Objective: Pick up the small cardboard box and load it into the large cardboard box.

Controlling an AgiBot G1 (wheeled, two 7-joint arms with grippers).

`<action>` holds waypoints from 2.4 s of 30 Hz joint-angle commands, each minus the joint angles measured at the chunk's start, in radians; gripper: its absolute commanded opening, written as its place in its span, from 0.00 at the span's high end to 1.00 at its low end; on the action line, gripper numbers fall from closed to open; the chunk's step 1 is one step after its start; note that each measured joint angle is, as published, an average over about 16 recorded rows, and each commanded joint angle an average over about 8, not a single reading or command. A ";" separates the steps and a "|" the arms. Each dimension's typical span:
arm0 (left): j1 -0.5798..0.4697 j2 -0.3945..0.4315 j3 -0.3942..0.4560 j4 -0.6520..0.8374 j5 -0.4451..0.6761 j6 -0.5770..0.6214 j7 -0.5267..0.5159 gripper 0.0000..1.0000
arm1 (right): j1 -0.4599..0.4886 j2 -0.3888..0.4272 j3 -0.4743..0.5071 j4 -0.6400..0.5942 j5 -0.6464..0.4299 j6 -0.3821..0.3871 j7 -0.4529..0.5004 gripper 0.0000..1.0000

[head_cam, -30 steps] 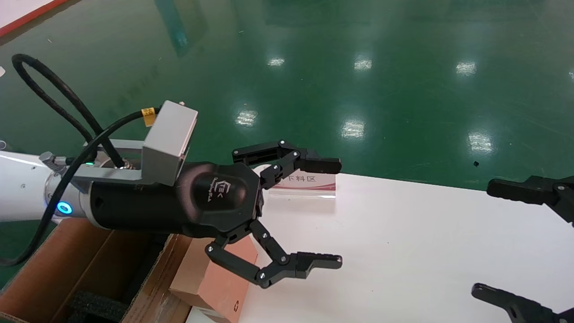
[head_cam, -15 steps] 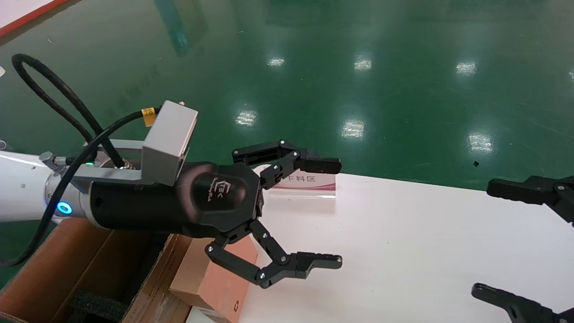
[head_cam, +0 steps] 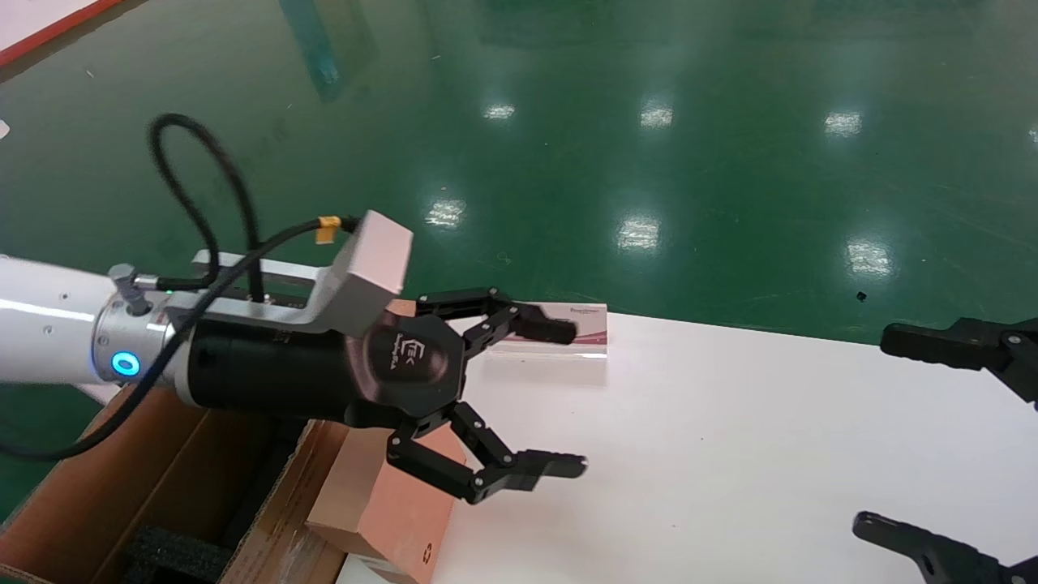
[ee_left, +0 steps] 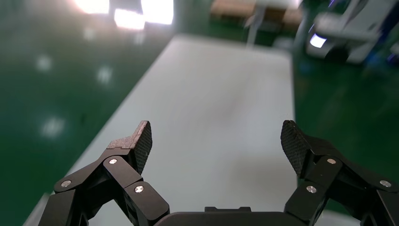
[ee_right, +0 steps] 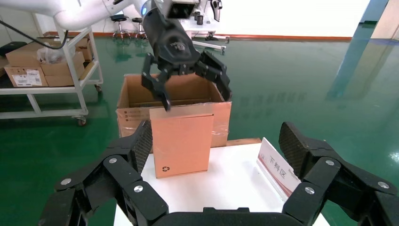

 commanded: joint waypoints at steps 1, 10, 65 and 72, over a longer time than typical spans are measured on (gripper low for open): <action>-0.033 -0.016 0.022 -0.016 0.057 -0.006 -0.044 0.00 | 0.000 0.000 0.000 0.000 0.000 0.000 0.000 0.00; -0.289 0.036 0.201 -0.021 0.381 0.080 -0.347 0.00 | 0.000 0.000 -0.001 0.000 0.001 0.000 0.000 0.00; -1.053 0.213 1.331 -0.027 0.412 0.078 -1.086 0.00 | 0.001 0.002 -0.005 0.000 0.003 0.002 -0.002 0.00; -1.074 0.234 1.386 -0.027 0.400 0.070 -1.123 0.00 | 0.001 0.002 -0.005 0.000 0.004 0.002 -0.003 0.00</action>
